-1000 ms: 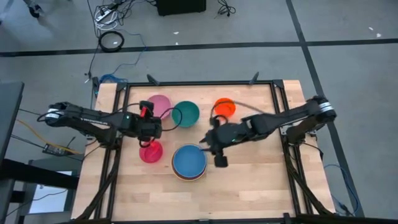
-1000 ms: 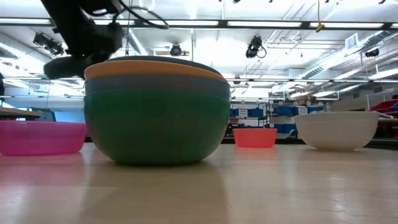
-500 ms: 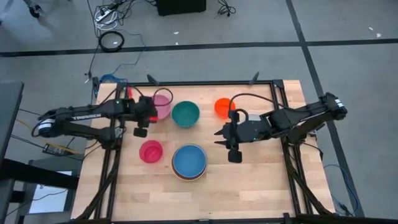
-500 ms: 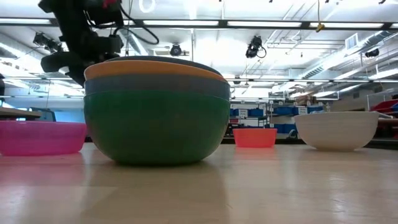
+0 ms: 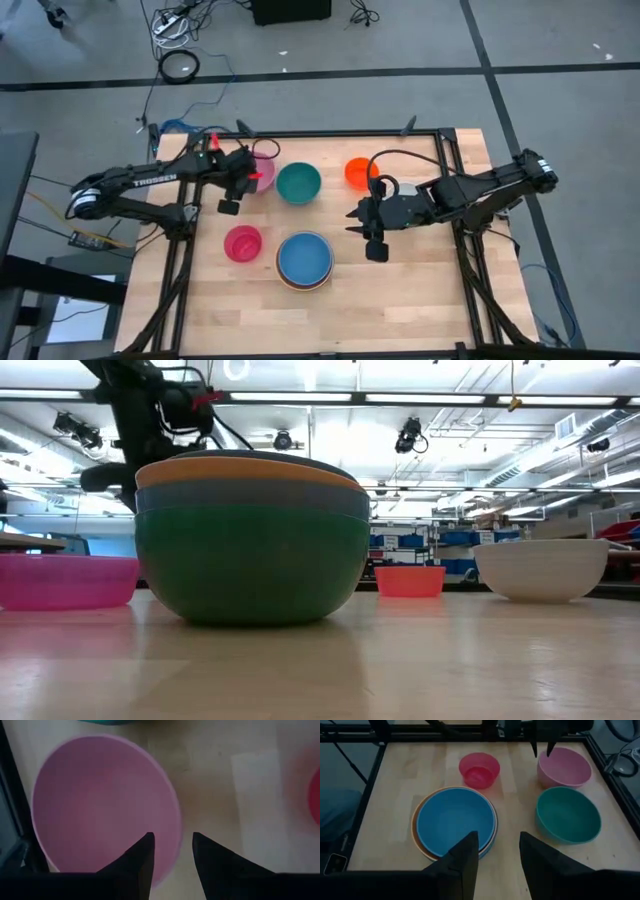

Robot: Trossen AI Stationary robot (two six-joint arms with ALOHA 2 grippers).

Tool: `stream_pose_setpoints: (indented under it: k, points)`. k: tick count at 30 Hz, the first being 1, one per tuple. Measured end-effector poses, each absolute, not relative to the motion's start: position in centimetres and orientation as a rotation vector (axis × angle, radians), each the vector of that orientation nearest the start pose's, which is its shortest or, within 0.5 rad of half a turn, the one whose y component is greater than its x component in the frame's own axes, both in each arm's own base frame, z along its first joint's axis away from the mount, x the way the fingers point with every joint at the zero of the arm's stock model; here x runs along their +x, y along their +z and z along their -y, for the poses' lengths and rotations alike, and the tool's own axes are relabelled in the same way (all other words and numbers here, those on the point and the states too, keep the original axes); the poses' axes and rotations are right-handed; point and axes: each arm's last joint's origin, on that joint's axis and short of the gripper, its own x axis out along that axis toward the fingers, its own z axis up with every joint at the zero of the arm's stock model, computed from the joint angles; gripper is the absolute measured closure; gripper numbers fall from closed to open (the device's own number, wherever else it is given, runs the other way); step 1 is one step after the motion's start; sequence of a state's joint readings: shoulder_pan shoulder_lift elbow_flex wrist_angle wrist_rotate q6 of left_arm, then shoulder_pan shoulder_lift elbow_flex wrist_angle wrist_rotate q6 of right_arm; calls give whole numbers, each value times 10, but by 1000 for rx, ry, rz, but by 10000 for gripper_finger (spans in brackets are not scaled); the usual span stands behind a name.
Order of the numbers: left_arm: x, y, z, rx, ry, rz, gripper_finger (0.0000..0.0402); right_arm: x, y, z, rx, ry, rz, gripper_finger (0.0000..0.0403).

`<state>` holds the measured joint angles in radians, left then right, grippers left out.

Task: Nest bowls inside each other
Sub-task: Stack the pink bowl on top of the dark blue bowl

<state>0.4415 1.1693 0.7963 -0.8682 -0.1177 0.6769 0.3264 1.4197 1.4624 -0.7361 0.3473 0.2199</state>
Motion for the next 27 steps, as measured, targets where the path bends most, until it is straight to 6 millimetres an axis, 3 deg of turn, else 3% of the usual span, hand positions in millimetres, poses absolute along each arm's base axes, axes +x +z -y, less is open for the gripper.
stream_pose_setpoints:
  k: [11, 15, 20, 27]
  points:
    - [190, 202, -107, 320, 41, -1371, 265, 283, 374, -85, -5, -96, -646, 273]
    - [192, 200, -107, 306, 30, -1366, 297, 283, 374, -85, -6, -96, -648, 273]
    - [192, 200, -107, 284, 24, -1356, 380, 283, 374, -85, -8, -97, -649, 273]
    - [194, 201, -108, 262, 52, -1335, 394, 282, 373, -83, -27, -147, -658, 273]
